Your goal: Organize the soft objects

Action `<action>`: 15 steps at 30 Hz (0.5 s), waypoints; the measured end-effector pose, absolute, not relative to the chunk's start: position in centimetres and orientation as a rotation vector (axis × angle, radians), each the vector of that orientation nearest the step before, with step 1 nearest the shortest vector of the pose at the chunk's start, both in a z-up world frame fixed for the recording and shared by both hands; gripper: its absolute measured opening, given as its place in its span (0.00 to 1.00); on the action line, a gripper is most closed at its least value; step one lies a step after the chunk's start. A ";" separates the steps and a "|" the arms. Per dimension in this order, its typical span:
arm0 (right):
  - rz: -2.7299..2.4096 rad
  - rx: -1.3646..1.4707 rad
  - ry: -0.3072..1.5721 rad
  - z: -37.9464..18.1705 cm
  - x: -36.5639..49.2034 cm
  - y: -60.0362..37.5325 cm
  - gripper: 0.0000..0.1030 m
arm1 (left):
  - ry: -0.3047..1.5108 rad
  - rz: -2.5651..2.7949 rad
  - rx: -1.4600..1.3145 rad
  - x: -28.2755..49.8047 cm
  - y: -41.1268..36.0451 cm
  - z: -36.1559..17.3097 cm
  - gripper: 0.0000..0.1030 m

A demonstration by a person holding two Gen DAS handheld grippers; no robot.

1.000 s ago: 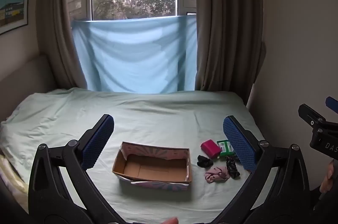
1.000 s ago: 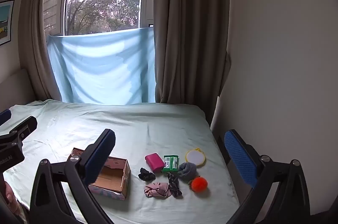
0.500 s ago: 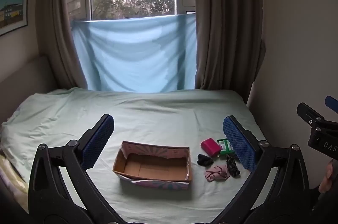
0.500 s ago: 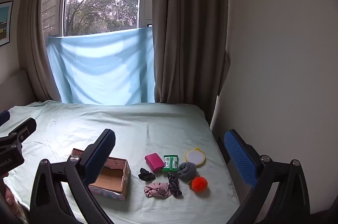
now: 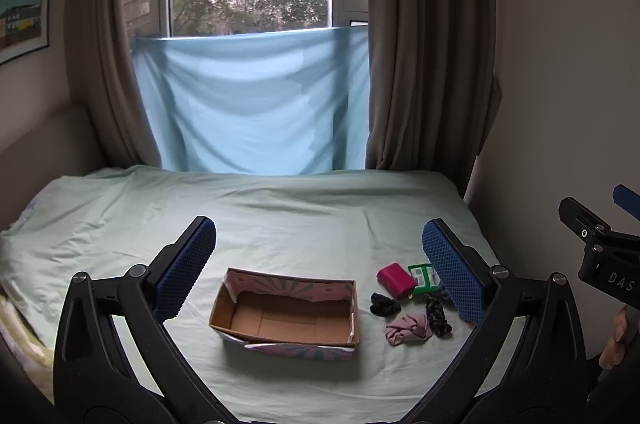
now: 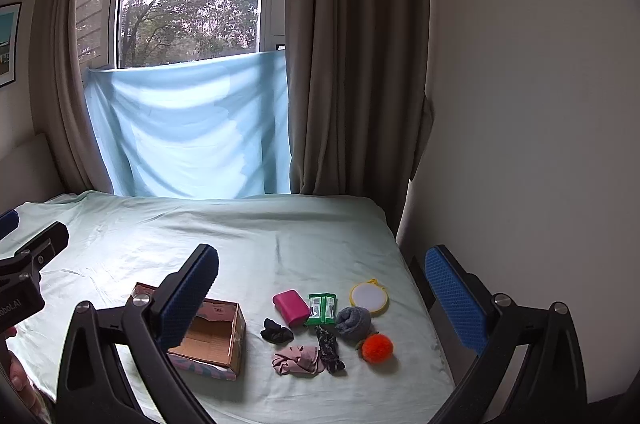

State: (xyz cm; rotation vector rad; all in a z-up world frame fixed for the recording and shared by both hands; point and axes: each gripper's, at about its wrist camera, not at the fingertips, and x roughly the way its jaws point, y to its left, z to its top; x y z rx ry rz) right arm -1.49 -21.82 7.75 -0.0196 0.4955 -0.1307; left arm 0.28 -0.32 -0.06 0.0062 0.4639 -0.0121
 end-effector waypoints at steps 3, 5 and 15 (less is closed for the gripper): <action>-0.132 -0.021 0.492 7.8 -1.5 -21.6 1.00 | 0.463 -0.014 0.010 0.4 -0.4 0.0 0.99; -0.130 -0.021 0.489 7.9 -1.4 -21.6 1.00 | 0.461 -0.016 0.011 0.5 -0.4 0.1 0.99; -0.128 -0.018 0.487 7.8 -1.1 -22.0 1.00 | 0.456 -0.019 0.007 0.7 -0.4 0.4 0.99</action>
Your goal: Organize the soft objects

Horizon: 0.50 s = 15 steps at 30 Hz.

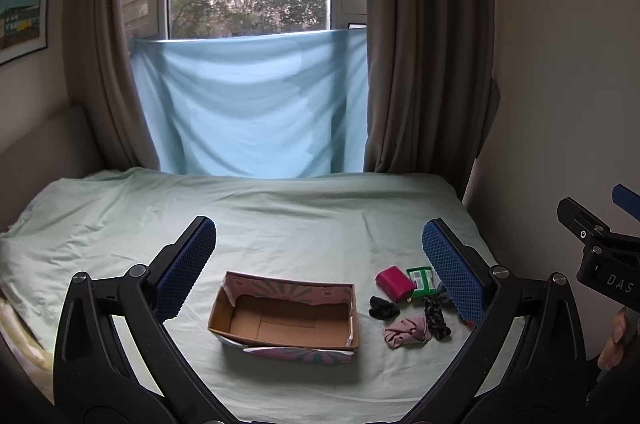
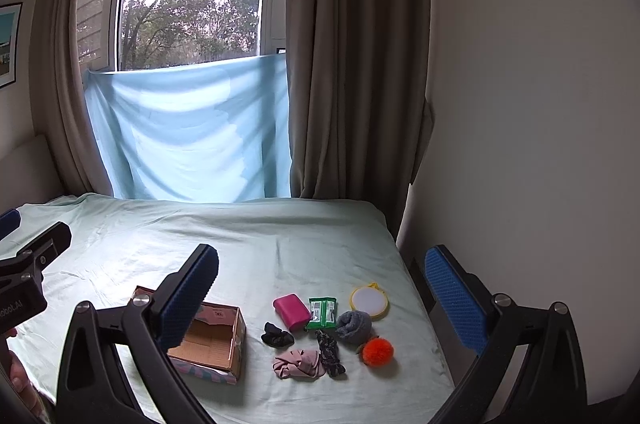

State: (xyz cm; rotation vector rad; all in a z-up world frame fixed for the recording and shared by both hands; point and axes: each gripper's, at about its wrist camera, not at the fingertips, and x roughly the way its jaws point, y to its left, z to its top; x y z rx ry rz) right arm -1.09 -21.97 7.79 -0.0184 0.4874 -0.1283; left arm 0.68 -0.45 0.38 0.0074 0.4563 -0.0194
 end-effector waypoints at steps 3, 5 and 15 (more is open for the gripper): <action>-0.130 -0.019 0.487 7.7 -1.1 -22.0 1.00 | 0.456 -0.022 0.005 0.7 -0.5 0.4 0.99; -0.131 -0.019 0.487 7.7 -1.1 -22.1 1.00 | 0.457 -0.023 0.003 0.7 -0.4 0.4 0.99; -0.131 -0.017 0.487 7.6 -1.0 -22.2 1.00 | 0.460 -0.027 0.000 0.7 -0.1 0.2 0.99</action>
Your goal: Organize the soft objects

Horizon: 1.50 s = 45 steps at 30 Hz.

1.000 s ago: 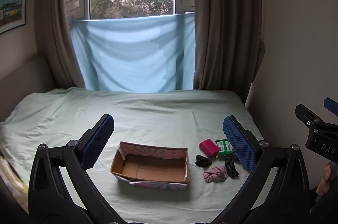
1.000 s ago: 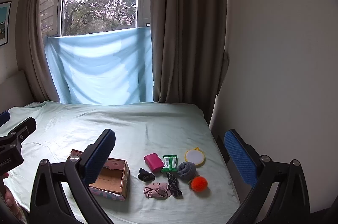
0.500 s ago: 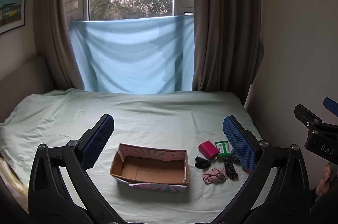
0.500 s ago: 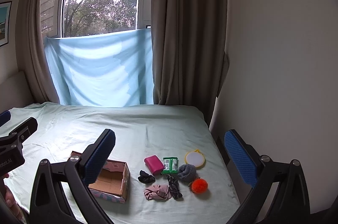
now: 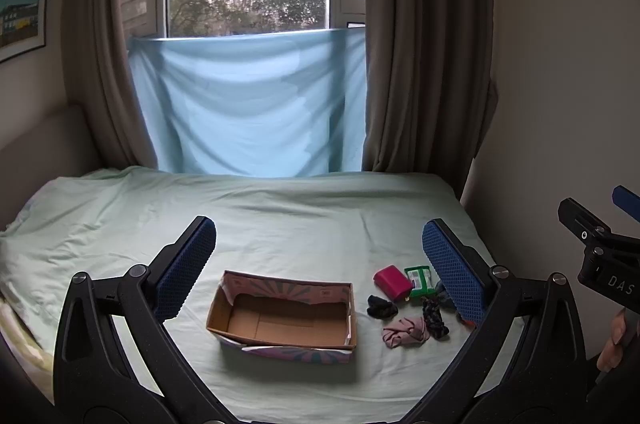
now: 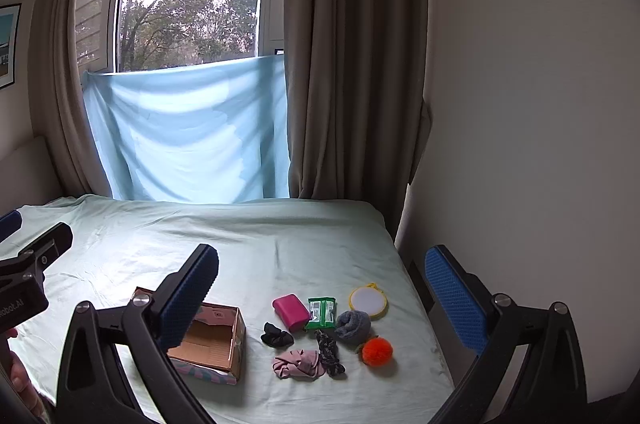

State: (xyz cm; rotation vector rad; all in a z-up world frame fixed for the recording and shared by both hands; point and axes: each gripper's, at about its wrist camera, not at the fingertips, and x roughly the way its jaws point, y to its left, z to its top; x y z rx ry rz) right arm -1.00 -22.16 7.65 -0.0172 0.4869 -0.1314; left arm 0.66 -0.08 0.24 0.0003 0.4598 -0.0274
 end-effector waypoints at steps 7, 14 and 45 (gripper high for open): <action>-0.131 -0.017 0.486 7.6 -1.0 -22.0 1.00 | 0.464 -0.022 -0.003 0.9 0.1 0.2 0.99; -0.136 -0.016 0.488 7.5 -0.7 -21.9 1.00 | 0.457 -0.010 0.007 1.0 -0.1 -0.1 0.99; -0.218 0.058 0.561 5.5 1.4 -21.0 1.00 | 0.614 -0.120 0.008 7.2 1.5 -2.2 0.99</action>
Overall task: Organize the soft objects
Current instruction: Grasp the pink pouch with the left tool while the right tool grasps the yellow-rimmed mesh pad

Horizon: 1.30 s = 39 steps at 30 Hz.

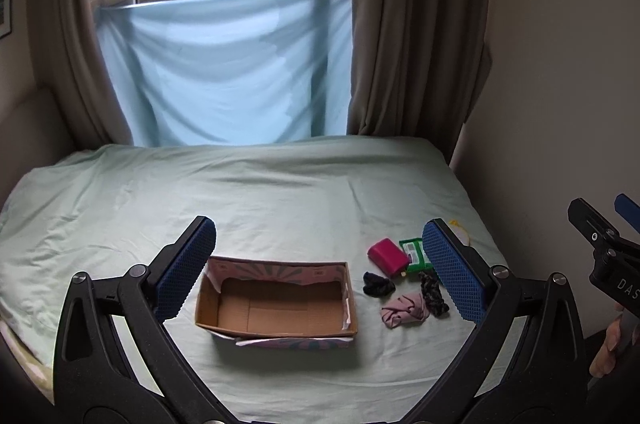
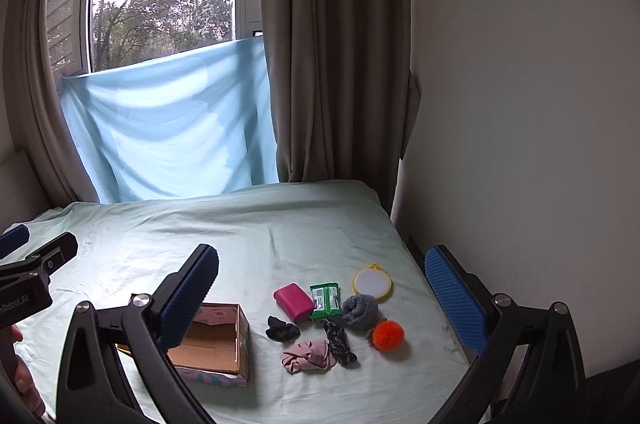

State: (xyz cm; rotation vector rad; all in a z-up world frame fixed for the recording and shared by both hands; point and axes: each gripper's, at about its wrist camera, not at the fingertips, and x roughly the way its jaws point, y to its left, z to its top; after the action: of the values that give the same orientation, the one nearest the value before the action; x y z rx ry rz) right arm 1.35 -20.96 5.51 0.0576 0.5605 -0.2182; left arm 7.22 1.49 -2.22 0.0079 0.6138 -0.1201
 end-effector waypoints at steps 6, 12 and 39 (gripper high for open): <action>-0.251 0.065 0.628 2.4 3.4 -24.0 1.00 | 0.741 -0.169 -0.017 11.1 -1.2 -6.6 0.99; -0.262 0.063 0.696 -2.1 7.6 -28.8 1.00 | 0.887 -0.163 -0.064 16.2 -6.5 -12.2 0.99; -0.190 0.121 1.037 -31.6 30.2 -41.3 1.00 | 1.295 0.046 -0.183 35.7 -19.8 -42.6 0.99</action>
State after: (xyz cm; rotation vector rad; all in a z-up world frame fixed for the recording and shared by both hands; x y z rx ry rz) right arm 30.20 -41.32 -31.58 0.1205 1.0365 -0.1900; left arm 35.74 -19.83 -42.59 -0.1825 1.2953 0.0459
